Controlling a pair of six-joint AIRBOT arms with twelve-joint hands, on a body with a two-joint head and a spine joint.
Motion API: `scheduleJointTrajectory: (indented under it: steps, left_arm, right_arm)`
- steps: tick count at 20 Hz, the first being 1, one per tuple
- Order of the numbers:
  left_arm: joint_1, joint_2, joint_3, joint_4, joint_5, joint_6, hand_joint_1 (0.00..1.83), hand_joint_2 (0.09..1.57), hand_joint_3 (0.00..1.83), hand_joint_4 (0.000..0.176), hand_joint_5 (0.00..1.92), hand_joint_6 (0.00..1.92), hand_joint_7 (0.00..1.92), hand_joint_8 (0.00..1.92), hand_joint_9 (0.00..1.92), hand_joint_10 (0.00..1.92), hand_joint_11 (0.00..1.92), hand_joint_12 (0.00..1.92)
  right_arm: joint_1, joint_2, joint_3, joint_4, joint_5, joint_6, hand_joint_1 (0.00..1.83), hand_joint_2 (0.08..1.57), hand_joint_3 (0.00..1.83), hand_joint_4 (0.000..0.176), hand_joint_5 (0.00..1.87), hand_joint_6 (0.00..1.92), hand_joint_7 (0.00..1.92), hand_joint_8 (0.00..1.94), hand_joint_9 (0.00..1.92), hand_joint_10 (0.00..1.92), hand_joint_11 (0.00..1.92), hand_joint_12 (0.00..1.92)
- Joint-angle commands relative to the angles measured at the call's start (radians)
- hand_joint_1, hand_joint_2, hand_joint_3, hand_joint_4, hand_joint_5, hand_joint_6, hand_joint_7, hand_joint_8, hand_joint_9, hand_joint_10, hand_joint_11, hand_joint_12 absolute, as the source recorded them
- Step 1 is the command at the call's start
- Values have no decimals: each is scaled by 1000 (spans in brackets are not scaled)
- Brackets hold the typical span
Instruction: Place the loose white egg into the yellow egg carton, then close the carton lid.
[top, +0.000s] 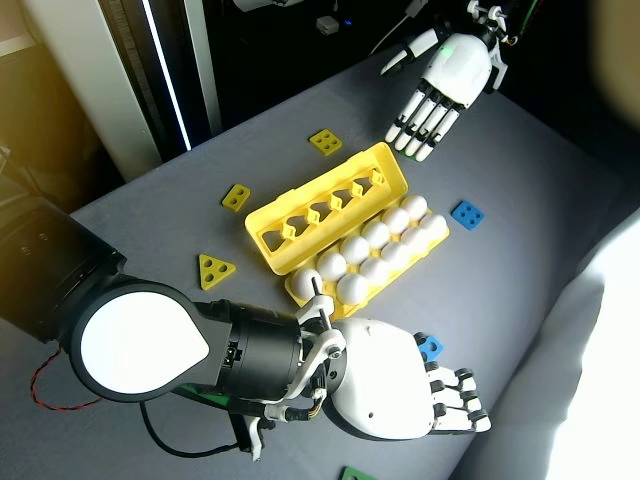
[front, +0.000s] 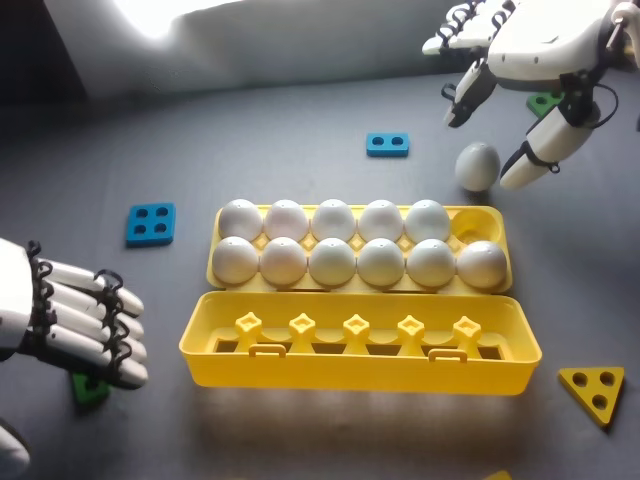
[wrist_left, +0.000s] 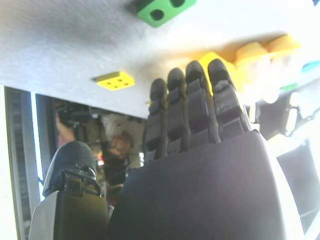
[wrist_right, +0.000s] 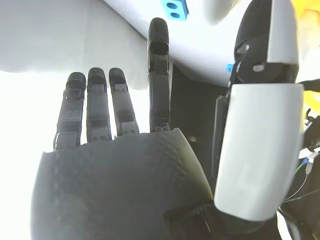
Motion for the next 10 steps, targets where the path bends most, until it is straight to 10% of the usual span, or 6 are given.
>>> scheduleJointTrajectory:
  steps: [1,6,10]
  left_arm:
    - [-4,11,11,-55,-49,-5,0,1198,3,0,255,2,247,2,177,2,0,268]
    - [-5,11,11,-35,-52,-7,0,1180,0,0,249,1,245,1,171,1,0,226]
    - [-15,9,8,-33,-52,-7,0,1181,0,0,261,4,257,3,183,4,0,266]
  right_arm:
    - [4,12,9,38,35,-3,729,770,0,156,728,6,24,1,31,4,0,0]
    - [-1,10,9,38,35,-9,786,781,2,127,728,4,35,3,39,5,0,0]
    - [-6,10,10,39,35,-9,768,778,0,138,753,13,57,9,68,14,0,0]
